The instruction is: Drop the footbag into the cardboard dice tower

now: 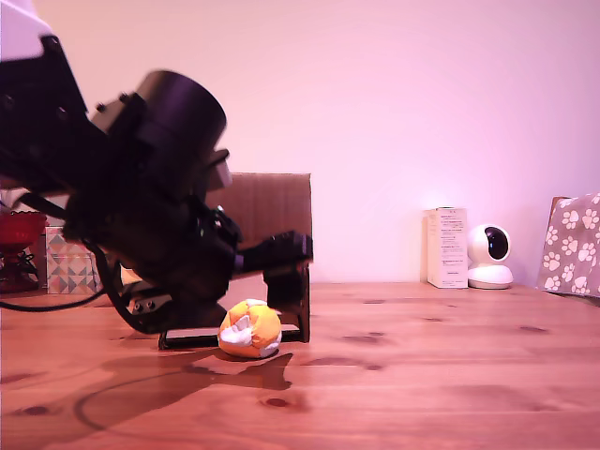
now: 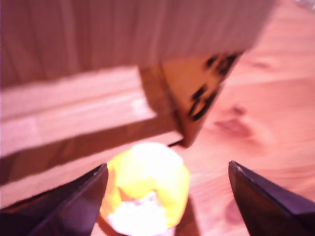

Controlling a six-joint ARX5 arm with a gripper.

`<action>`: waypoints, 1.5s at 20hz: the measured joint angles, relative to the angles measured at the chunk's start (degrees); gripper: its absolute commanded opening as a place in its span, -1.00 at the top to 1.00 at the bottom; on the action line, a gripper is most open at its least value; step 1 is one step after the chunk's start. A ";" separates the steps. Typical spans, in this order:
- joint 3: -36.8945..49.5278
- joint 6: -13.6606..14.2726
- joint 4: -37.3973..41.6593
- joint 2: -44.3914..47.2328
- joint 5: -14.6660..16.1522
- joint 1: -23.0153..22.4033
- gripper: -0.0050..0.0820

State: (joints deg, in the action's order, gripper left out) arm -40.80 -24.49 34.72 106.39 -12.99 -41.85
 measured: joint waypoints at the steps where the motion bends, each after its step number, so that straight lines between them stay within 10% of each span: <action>1: -0.02 0.00 -0.09 0.24 0.00 0.07 -0.74; 12: -0.48 0.04 -4.50 0.28 1.18 2.36 0.57; 30: -1.07 2.08 -22.99 -13.94 16.83 -0.11 0.60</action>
State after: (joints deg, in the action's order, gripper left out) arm -41.87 -22.41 11.73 92.44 3.84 -41.95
